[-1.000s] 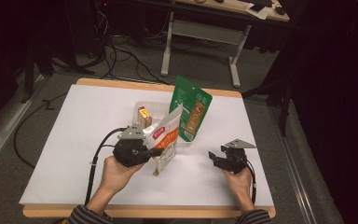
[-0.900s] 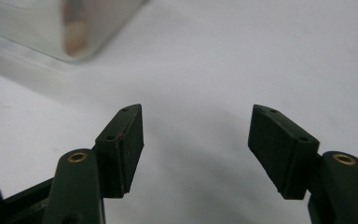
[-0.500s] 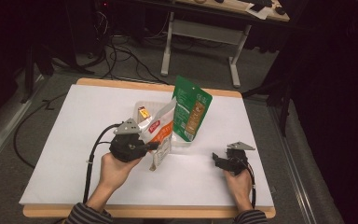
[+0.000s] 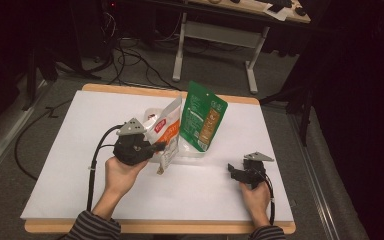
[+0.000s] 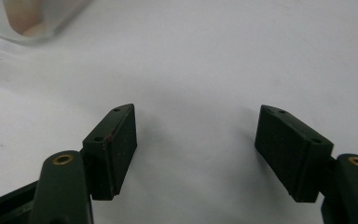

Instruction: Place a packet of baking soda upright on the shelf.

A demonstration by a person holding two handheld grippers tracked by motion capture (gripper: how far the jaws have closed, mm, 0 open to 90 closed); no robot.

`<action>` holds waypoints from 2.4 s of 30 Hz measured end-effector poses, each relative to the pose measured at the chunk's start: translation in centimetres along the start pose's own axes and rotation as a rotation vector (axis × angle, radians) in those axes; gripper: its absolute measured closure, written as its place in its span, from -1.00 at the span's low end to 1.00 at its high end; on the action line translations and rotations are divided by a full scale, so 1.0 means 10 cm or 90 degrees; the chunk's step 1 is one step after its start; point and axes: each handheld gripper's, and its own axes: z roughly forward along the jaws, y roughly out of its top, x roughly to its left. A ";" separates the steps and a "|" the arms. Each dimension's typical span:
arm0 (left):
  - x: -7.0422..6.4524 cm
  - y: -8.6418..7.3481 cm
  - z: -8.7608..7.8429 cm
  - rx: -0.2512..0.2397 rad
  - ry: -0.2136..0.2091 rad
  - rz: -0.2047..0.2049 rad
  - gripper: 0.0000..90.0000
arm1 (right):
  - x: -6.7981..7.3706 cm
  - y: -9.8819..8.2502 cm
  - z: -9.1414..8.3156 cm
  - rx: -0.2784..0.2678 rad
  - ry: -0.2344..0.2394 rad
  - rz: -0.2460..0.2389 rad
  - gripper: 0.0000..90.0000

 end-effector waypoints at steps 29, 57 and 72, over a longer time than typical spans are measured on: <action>0.21 0.31 0.36 -0.016 0.086 -0.005 1.00 | 0.00 0.00 0.00 -0.001 0.000 0.000 -0.34; 0.35 0.29 0.62 -0.024 0.165 -0.026 1.00 | 0.00 0.00 0.00 -0.001 -0.001 0.000 -0.34; 0.38 0.26 0.79 -0.035 0.170 -0.031 1.00 | 0.00 0.00 0.00 -0.001 -0.001 0.000 -0.34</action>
